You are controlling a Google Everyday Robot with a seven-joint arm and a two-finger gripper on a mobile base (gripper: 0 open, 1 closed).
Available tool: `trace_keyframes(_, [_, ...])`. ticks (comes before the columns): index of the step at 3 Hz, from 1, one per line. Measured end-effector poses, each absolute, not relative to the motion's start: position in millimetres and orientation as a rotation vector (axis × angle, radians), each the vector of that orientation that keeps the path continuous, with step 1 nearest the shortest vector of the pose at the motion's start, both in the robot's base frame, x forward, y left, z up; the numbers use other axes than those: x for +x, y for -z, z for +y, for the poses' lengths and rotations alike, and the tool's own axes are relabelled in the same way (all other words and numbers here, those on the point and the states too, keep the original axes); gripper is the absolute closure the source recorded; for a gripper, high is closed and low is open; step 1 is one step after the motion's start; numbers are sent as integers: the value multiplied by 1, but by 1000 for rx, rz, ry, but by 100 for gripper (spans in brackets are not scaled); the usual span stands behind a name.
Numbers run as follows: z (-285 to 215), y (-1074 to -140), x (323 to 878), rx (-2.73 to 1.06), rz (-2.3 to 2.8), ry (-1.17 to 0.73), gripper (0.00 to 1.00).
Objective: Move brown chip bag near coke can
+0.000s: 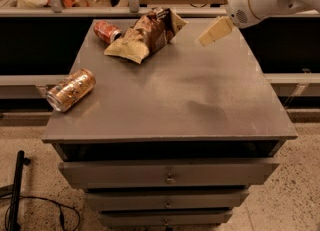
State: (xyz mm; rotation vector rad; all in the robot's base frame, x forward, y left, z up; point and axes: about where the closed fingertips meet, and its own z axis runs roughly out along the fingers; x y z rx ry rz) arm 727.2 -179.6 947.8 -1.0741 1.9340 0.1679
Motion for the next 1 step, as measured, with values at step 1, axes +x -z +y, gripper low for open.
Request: trace_keyframes(1, [-179, -949, 728, -1074, 1932, -168, 0])
